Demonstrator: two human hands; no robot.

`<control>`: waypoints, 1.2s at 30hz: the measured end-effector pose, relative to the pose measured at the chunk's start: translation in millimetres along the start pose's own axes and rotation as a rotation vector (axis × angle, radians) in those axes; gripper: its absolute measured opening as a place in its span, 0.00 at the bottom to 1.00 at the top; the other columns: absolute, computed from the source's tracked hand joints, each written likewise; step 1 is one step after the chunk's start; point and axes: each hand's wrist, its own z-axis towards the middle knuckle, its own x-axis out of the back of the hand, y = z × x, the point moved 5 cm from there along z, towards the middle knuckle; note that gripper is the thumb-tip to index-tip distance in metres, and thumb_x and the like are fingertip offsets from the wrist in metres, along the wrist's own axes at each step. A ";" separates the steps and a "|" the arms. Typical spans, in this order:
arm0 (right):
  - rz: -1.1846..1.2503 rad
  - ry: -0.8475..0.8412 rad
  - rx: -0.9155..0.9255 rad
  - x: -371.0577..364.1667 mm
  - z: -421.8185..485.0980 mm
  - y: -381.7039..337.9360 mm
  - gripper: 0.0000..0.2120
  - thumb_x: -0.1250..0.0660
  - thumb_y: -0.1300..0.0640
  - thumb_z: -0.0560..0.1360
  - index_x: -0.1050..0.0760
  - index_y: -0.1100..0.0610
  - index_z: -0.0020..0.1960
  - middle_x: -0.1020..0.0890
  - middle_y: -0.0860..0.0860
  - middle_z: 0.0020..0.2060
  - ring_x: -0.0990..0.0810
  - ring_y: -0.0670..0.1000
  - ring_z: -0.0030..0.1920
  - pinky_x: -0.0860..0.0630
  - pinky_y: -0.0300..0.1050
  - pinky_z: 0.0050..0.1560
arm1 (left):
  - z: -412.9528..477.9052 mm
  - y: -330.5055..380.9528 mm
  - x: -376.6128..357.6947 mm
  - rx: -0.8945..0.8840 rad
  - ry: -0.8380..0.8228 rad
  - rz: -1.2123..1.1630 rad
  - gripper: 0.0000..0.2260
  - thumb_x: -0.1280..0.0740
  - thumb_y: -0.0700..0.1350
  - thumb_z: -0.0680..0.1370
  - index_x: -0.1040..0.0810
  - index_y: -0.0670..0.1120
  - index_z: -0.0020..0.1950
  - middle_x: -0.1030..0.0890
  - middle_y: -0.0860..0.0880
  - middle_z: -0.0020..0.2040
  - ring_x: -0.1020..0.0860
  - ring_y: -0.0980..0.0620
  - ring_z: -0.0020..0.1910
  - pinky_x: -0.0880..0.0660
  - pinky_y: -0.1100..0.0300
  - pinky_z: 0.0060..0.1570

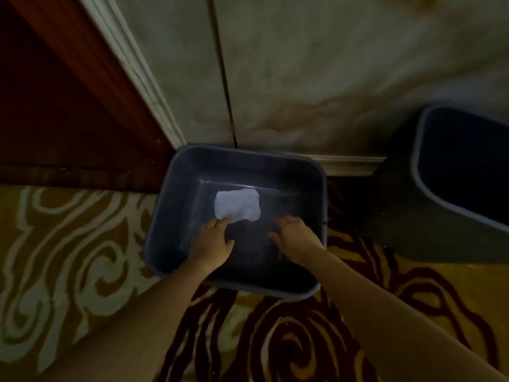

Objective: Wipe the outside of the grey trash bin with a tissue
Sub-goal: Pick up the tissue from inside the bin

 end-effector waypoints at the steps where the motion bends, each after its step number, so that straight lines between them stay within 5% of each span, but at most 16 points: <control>1: -0.031 0.002 0.007 -6.9 10.6 1.3 0.21 0.43 0.49 0.78 0.34 0.59 0.67 0.29 0.58 0.64 0.33 0.58 0.65 0.33 0.53 0.63 | 9.9 -2.8 -4.2 -0.009 0.020 -0.001 0.27 0.39 0.50 0.76 0.42 0.51 0.74 0.36 0.48 0.73 0.38 0.46 0.71 0.36 0.52 0.68; 10: -0.227 0.093 0.169 -30.8 113.5 -0.5 0.21 0.42 0.50 0.78 0.34 0.57 0.69 0.32 0.57 0.68 0.37 0.58 0.67 0.36 0.50 0.64 | 111.3 -23.4 -26.1 -0.116 0.154 0.078 0.24 0.40 0.44 0.76 0.38 0.48 0.72 0.36 0.47 0.73 0.38 0.47 0.71 0.37 0.53 0.67; 16: -0.328 0.222 0.228 -40.2 137.8 -16.5 0.22 0.38 0.48 0.75 0.32 0.56 0.66 0.31 0.57 0.64 0.36 0.57 0.63 0.38 0.50 0.62 | 126.0 -28.7 -24.9 -0.232 0.302 0.224 0.17 0.39 0.44 0.74 0.27 0.48 0.64 0.28 0.50 0.66 0.32 0.50 0.65 0.35 0.58 0.63; 24: -0.314 0.351 0.249 -40.7 119.5 -24.7 0.14 0.44 0.60 0.76 0.27 0.62 0.59 0.26 0.59 0.59 0.32 0.58 0.61 0.37 0.51 0.59 | 120.7 -15.7 -16.7 -0.256 0.319 0.234 0.10 0.40 0.43 0.75 0.24 0.45 0.54 0.22 0.46 0.58 0.26 0.47 0.59 0.33 0.57 0.56; 29: -0.056 0.413 0.073 -0.2 99.7 -13.1 0.11 0.41 0.59 0.76 0.23 0.60 0.54 0.20 0.59 0.52 0.22 0.60 0.53 0.27 0.48 0.48 | 106.6 0.9 8.7 -0.131 0.327 -0.223 0.07 0.37 0.41 0.74 0.20 0.43 0.47 0.16 0.39 0.47 0.19 0.40 0.48 0.25 0.55 0.44; 34: 0.586 0.369 -0.060 44.3 70.8 0.9 0.15 0.38 0.56 0.76 0.23 0.60 0.34 0.19 0.59 0.37 0.18 0.59 0.40 0.20 0.54 0.45 | 76.3 52.4 40.1 -0.117 0.235 -0.733 0.04 0.33 0.39 0.73 0.19 0.45 0.41 0.18 0.43 0.44 0.21 0.48 0.43 0.23 0.56 0.43; 36: 0.718 0.385 -0.036 57.0 53.8 3.2 0.16 0.37 0.53 0.76 0.23 0.60 0.34 0.18 0.60 0.36 0.17 0.59 0.39 0.19 0.56 0.45 | 57.6 76.8 46.3 -0.151 0.163 -0.843 0.05 0.34 0.39 0.74 0.19 0.44 0.45 0.18 0.46 0.41 0.21 0.51 0.39 0.22 0.59 0.37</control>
